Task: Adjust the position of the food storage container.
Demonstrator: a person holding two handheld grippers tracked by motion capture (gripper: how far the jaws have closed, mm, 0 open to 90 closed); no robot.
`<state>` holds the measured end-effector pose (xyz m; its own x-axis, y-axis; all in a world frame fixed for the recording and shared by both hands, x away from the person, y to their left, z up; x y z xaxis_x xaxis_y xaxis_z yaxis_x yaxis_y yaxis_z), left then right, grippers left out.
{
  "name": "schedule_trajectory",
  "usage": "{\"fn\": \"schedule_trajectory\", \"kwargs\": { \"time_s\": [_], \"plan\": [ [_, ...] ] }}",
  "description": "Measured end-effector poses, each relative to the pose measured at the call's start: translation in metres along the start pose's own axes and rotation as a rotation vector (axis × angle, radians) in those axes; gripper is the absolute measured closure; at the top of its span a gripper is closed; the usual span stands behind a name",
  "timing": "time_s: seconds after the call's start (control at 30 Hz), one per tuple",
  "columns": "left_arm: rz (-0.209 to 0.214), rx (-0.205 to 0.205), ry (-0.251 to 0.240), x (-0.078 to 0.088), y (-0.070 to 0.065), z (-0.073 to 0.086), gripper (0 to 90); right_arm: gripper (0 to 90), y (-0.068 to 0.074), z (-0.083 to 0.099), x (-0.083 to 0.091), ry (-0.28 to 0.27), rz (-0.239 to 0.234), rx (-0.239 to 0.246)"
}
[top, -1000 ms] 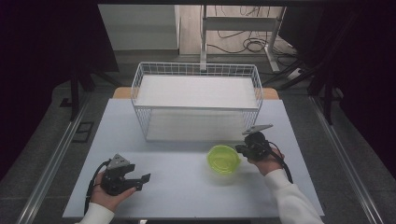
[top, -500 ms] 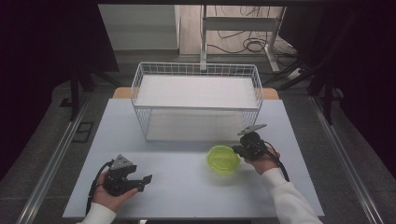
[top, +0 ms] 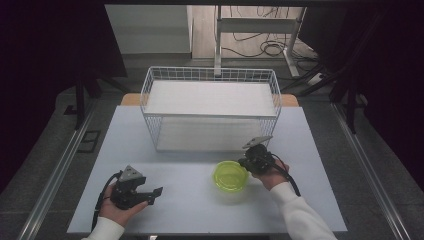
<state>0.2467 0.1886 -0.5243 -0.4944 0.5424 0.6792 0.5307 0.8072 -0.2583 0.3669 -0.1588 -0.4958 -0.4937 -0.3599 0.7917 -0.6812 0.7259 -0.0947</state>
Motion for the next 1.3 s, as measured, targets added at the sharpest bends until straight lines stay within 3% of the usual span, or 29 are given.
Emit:
{"fn": "schedule_trajectory", "kwargs": {
  "time_s": [0.27,0.73,1.07,1.2,1.3],
  "plan": [
    [-0.002,-0.001,0.011,-0.001,0.001,0.000,25.2,89.4,0.027,-0.010,-0.006,0.002,-0.029,0.073],
    [-0.006,-0.007,0.018,-0.002,0.000,0.000,24.9,89.4,0.053,-0.020,-0.012,-0.002,-0.064,0.126],
    [-0.005,-0.012,0.028,-0.003,-0.001,0.000,24.5,89.4,0.057,-0.022,-0.015,-0.017,-0.067,0.140],
    [-0.016,-0.025,0.029,-0.003,-0.002,0.000,24.4,89.3,0.056,-0.022,-0.013,-0.024,-0.063,0.131],
    [-0.024,-0.029,0.016,0.000,-0.003,-0.001,24.4,89.3,0.051,-0.024,-0.003,-0.061,-0.063,0.103]
  ]
}}
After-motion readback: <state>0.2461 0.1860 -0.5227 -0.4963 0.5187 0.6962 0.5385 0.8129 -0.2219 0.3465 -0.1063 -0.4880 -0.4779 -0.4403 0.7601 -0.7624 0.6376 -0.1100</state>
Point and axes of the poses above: each handheld gripper's, and its own axes: x roughly backward along the jaws, z roughly out of its underside, y roughly to its left, the point moved 3 cm from there along -x, roughly forward along the jaws, and after that the axes turned 7 degrees about z, right-handed, at the moved point
